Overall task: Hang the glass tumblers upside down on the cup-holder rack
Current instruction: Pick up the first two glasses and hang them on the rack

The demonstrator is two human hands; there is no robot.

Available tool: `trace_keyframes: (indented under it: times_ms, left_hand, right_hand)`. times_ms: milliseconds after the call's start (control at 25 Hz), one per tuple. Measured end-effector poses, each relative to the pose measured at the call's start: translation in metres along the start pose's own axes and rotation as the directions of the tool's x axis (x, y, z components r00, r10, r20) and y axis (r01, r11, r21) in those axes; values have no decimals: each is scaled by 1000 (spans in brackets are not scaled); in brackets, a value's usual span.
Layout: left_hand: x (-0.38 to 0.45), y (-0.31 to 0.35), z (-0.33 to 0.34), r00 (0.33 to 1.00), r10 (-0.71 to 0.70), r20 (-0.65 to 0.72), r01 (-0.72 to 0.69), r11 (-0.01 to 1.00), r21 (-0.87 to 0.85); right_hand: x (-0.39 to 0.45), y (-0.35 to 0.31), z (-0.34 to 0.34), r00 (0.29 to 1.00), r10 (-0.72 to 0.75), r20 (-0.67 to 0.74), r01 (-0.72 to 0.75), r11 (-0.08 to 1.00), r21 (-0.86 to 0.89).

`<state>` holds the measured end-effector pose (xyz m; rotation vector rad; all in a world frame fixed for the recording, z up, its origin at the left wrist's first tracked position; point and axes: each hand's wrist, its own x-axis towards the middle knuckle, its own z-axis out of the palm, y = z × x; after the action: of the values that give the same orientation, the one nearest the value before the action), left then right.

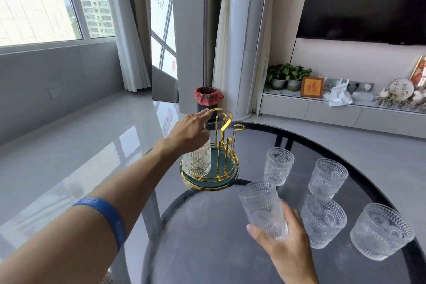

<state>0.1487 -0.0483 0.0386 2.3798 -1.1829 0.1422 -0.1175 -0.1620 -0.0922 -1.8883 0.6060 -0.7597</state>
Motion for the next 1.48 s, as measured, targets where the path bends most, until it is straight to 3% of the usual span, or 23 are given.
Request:
trace_keyframes:
  times_ms: [160,320,480,800,1000,1480]
  left_hand:
    - [-3,-9,0,997,-4,76,8,999,-53]
    - [-5,-16,-3,986,-1,166,10,998,-58]
    - [-5,-20,-3,985,45,169,-31,996,-81]
    - [-1,-26,2,989,98,110,-97,995,-17]
    - [0,-30,3,985,117,129,-109,992,-68]
    - [-19,-27,8,994,101,-48,-103,993,-55]
  right_hand:
    - [52,-61,-2,994,-88,-63,88,996,-3]
    - [98,-101,13,967,-242,-75,221,951,-215]
    - [128,-109,34,956,-293,-31,252,869,-427]
    - [151,-100,72,892,-319,319,451,631,-631]
    - [151,-90,73,912,-221,346,392,721,-572]
    - [147,-84,70,909,-246,335,401,732,-550]
